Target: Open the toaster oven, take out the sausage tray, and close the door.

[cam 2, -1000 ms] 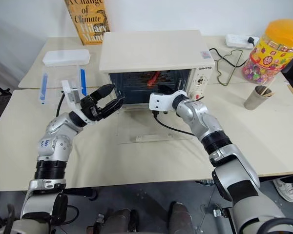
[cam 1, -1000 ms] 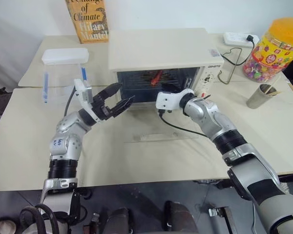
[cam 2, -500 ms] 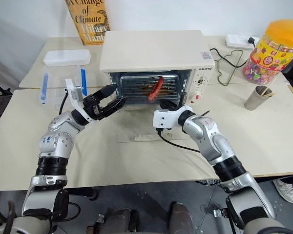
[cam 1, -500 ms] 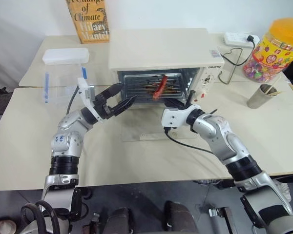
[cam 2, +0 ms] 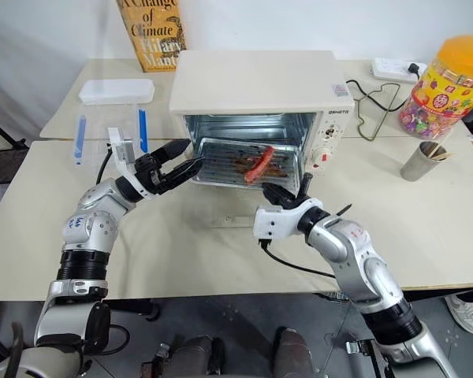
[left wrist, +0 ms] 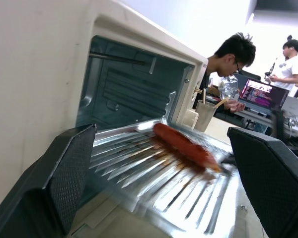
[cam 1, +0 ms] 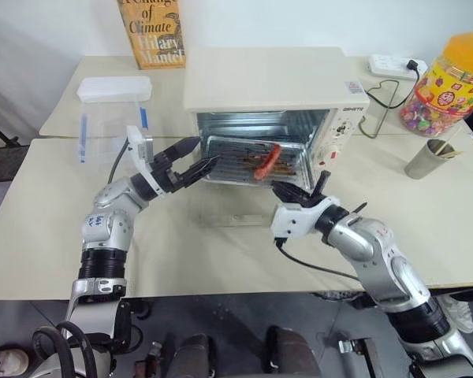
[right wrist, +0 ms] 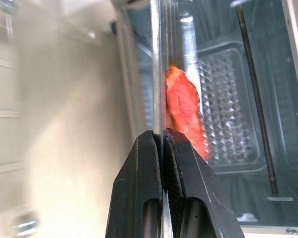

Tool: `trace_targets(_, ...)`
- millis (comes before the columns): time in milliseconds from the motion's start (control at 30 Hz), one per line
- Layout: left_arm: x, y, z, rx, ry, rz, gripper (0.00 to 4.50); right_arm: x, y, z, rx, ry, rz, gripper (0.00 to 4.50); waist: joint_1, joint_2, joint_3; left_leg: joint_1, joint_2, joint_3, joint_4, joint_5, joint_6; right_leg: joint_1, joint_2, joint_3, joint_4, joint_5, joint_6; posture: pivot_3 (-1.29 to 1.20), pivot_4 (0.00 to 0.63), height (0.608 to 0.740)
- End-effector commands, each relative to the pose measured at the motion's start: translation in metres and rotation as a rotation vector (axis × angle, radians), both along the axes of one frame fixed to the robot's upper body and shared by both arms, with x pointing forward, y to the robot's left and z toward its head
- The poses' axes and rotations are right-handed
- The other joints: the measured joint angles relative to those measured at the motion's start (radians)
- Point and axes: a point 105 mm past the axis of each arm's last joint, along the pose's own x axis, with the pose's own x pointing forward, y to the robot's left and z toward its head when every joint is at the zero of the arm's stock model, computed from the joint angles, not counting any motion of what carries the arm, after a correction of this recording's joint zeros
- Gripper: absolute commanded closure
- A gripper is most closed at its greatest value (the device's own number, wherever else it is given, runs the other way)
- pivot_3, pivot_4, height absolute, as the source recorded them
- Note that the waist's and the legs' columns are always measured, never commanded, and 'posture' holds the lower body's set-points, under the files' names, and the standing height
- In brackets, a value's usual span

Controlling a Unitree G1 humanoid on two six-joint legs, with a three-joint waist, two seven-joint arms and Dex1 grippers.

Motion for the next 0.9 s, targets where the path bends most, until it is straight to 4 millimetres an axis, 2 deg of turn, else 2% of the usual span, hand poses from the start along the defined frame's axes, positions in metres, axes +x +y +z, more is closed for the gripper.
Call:
trace_targets(33, -0.008, 0.008, 0.007, -0.023, 0.011, 0.005, 0.0, -0.01, -0.002, 0.021, 0.005, -0.097, 0.017, 4.41, 0.0, 0.0, 0.0, 0.0, 0.0, 0.0, 0.001, 0.0, 0.0, 0.0, 0.0, 0.0, 0.0, 0.0, 0.0, 0.0, 0.15, 0.74)
trace_targets(300, -0.022, 0.011, -0.001, -0.054, 0.145, -0.031, 0.0, -0.015, -0.009, 0.008, -0.038, -0.081, 0.017, 4.41, 0.008, 0.0, 0.0, -0.001, 0.0, -0.002, 0.004, 0.0, 0.0, 0.0, 0.0, 0.0, 0.001, 0.0, 0.0, 0.0, 0.15, 0.74)
trace_targets(500, -0.031, 0.006, -0.008, -0.111, 0.478, -0.096, 0.0, -0.023, -0.009, 0.011, -0.059, -0.088, 0.068, 4.41, 0.016, 0.0, 0.0, -0.001, 0.001, -0.002, 0.004, 0.0, 0.0, 0.0, 0.0, 0.0, 0.002, 0.0, 0.0, 0.0, 0.15, 0.74)
trace_targets(633, -0.037, 0.003, -0.019, -0.03, 0.619, -0.106, 0.0, -0.026, -0.009, 0.016, -0.07, -0.107, 0.101, 4.41, 0.023, 0.0, 0.0, -0.001, 0.0, -0.002, 0.005, 0.0, 0.0, 0.0, 0.0, 0.0, 0.003, 0.0, 0.0, 0.0, 0.15, 0.74)
trace_targets(900, -0.035, -0.001, -0.009, -0.183, 0.722, -0.14, 0.0, -0.03, -0.003, 0.016, -0.078, -0.104, 0.161, 4.41, 0.024, 0.0, 0.0, -0.001, 0.0, -0.003, 0.005, 0.0, 0.0, 0.0, 0.0, 0.001, 0.003, 0.0, 0.0, 0.0, 0.15, 0.74)
